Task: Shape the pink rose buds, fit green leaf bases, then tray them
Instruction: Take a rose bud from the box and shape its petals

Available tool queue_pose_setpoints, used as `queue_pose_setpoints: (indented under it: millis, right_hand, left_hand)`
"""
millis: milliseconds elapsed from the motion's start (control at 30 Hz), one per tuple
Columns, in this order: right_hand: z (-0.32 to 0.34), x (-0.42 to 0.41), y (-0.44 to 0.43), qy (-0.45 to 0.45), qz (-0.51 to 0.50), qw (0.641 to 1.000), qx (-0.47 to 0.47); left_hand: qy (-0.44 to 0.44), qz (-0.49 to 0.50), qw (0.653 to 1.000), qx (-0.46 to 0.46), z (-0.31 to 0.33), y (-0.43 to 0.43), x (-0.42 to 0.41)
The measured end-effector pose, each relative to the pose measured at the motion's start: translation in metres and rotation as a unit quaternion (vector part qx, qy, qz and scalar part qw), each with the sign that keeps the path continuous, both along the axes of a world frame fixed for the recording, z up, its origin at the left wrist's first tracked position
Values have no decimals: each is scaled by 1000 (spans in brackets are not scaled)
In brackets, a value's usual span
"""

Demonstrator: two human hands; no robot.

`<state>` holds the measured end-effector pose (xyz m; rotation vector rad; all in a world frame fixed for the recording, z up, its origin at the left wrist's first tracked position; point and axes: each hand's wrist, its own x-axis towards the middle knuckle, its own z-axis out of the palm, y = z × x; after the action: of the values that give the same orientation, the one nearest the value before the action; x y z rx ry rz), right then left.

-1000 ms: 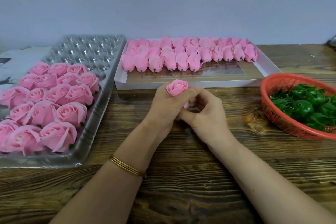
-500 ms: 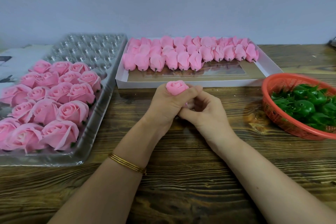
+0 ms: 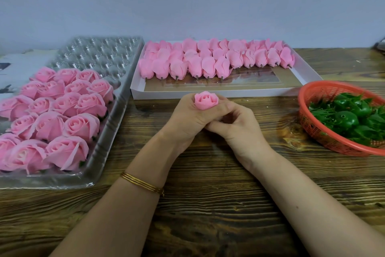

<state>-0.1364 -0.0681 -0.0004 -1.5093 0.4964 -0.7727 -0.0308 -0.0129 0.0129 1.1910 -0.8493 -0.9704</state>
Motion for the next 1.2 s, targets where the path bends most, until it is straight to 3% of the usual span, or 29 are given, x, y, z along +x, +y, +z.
queue_pose_setpoints:
  millis: [467,633,767,1200]
  right_hand:
    - [3,-2,-1,44,-21,998,-47]
    - [1,-2,-6,35,-39,996,69]
    - [6,-3,-13,-26,-86,979,183]
    - [6,-3,-7,-22,-59,984,166]
  left_hand:
    - [-46,-31,998,-4,-5,1,2]
    - [-76,44,996,-19,-9,-2,-2]
    - [-177,104,977,-50,-12,-5,0]
    - [-231,56,971,-17,-15,-3,-5]
